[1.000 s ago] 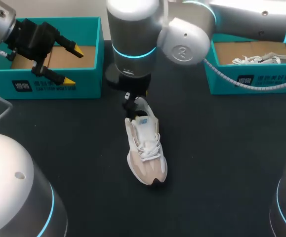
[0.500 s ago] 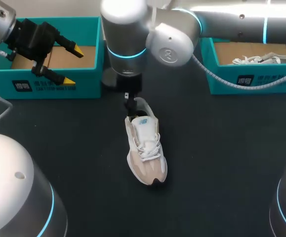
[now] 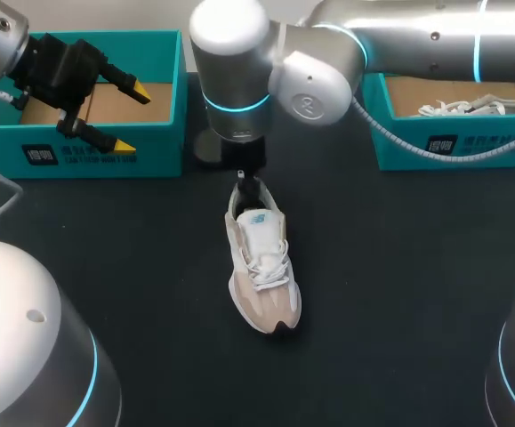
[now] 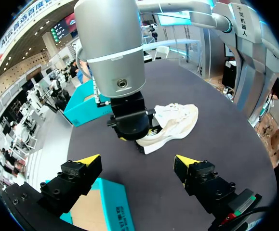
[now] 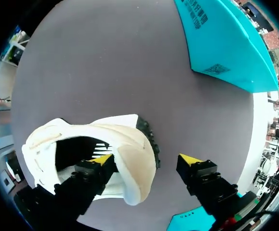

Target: Take the shoe out of the shoebox, open the shoe tongue, remove and reinsert the insole, then place the shoe into the shoebox

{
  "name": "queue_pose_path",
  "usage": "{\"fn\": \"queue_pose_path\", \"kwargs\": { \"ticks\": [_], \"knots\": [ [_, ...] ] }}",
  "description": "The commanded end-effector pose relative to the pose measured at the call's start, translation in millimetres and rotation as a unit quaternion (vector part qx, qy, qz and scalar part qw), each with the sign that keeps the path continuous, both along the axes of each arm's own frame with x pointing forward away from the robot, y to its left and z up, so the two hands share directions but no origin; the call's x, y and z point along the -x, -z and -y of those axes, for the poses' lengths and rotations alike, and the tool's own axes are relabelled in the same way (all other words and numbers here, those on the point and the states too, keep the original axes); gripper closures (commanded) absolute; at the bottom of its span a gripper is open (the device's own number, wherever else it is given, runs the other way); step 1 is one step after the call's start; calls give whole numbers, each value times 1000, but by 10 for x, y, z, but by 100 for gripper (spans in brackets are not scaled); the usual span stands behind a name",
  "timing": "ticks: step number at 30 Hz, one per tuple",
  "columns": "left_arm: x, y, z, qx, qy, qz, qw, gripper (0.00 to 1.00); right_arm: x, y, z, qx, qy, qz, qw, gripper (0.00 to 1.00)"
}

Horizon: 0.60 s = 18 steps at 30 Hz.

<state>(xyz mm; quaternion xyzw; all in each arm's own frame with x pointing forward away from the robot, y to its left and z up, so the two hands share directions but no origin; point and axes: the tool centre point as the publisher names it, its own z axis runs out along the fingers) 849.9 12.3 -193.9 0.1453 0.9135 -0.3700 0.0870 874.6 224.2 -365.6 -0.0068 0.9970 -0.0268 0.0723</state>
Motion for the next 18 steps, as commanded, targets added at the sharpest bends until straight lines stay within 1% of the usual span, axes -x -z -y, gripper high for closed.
{"fn": "queue_pose_path", "kwargs": {
  "ticks": [1,2,3,4,8,10,13,16,18],
  "knots": [
    [0,-2,-6,-1,1,0,1000,0,-61,111,-44,3,2,-2,1000,64],
    [0,-2,-6,-1,1,0,1000,0,-66,123,-42,6,3,-1,1000,82],
    [0,-2,-6,-1,1,0,1000,0,-70,130,-38,6,3,-1,1000,96],
    [0,-2,-6,-1,1,0,1000,0,-72,136,-36,7,4,0,1000,100],
    [0,-2,-6,-1,1,0,1000,0,-77,177,-20,17,13,4,1000,100],
    [0,-2,-6,-1,1,0,1000,0,-72,189,-19,24,28,13,999,100],
    [0,-2,-6,-1,1,0,1000,0,-50,158,17,27,51,23,998,100],
    [0,-2,-6,-1,1,0,1000,0,-25,58,45,31,63,26,997,100],
    [0,-2,-6,-1,1,0,1000,0,-3,-88,77,15,75,37,996,100]
  ]
}}
